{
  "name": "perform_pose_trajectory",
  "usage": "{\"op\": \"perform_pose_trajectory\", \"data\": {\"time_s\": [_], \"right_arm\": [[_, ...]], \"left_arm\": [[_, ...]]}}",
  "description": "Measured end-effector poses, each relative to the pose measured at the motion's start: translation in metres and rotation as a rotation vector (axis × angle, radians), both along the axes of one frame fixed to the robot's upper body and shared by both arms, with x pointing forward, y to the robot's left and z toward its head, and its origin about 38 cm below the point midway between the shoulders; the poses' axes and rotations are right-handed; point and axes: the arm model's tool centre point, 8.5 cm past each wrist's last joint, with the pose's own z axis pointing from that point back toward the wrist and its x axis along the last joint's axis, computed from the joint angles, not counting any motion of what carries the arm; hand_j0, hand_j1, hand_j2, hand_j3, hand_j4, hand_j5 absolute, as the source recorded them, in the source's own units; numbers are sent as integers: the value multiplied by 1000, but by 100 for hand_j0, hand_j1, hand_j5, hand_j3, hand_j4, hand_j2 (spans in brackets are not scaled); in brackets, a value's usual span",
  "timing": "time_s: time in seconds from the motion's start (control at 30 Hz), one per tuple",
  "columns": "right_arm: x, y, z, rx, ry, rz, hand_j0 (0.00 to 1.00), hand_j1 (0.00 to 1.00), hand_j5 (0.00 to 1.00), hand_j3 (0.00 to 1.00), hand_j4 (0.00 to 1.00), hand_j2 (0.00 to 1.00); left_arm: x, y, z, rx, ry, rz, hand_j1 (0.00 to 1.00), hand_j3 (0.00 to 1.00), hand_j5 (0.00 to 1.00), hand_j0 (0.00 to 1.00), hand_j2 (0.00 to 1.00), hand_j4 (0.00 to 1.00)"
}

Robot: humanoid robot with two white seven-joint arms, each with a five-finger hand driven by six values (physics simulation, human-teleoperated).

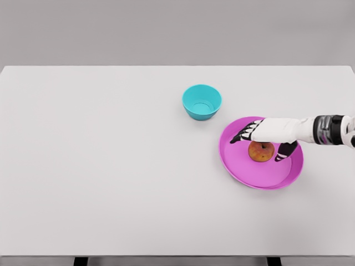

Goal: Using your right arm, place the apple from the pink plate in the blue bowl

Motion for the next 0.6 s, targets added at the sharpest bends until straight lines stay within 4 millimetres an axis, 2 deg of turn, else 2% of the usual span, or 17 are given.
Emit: {"op": "perform_pose_trajectory", "data": {"time_s": [0.37, 0.6], "right_arm": [[-1, 4, -5, -1, 12, 7, 100, 100, 100, 100, 100, 100], [-3, 2, -7, -17, 25, 15, 78, 78, 78, 78, 78, 78]], "left_arm": [[0, 0, 0, 0, 0, 0, 100, 100, 100, 100, 100, 100], [0, 0, 0, 0, 0, 0, 100, 100, 100, 100, 100, 100]]}}
